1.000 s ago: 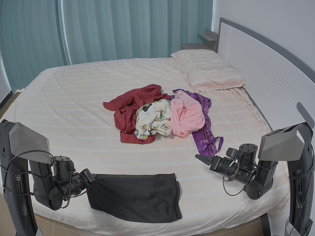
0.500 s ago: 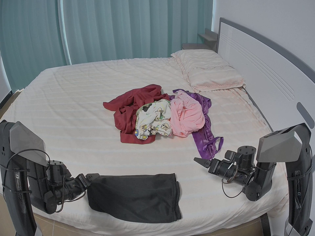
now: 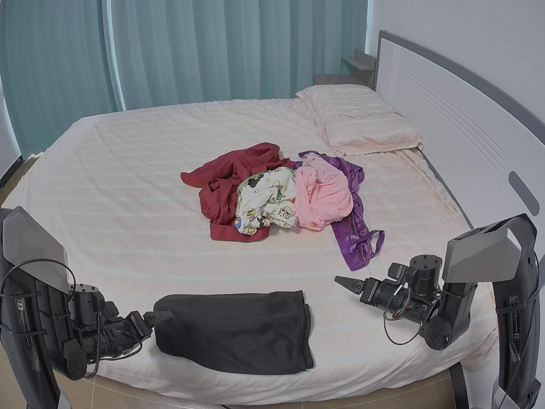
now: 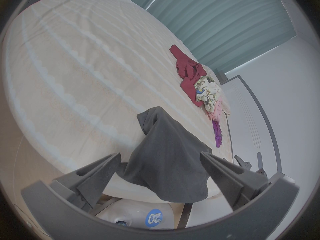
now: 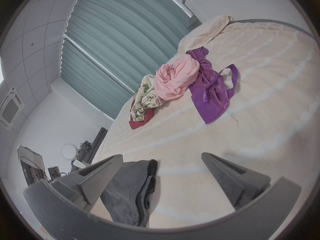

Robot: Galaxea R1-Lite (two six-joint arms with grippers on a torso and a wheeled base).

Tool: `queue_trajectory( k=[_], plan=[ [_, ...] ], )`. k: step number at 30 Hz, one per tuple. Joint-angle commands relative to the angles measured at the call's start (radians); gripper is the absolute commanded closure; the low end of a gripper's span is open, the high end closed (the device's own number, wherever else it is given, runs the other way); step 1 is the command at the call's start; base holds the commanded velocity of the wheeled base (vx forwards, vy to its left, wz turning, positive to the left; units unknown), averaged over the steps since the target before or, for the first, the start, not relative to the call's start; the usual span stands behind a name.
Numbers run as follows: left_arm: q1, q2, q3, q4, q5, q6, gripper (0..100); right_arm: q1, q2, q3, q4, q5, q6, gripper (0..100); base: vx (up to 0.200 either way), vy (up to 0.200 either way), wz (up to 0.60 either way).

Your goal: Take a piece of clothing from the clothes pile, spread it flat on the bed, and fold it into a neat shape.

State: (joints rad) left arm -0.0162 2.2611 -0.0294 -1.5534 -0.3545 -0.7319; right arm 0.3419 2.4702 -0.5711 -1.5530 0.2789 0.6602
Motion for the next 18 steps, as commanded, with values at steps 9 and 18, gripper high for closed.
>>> queue_trajectory(
  k=[9,18],
  plan=[
    [-0.002,0.078,-0.007,-0.017,0.002,0.155,0,0.017,0.006,0.011,-0.010,0.000,-0.001,0,0.000,0.000,0.00],
    [0.016,0.092,0.020,-0.017,-0.135,0.315,0,0.035,0.007,0.033,-0.010,0.002,-0.054,0,0.000,0.000,0.00]
  ],
)
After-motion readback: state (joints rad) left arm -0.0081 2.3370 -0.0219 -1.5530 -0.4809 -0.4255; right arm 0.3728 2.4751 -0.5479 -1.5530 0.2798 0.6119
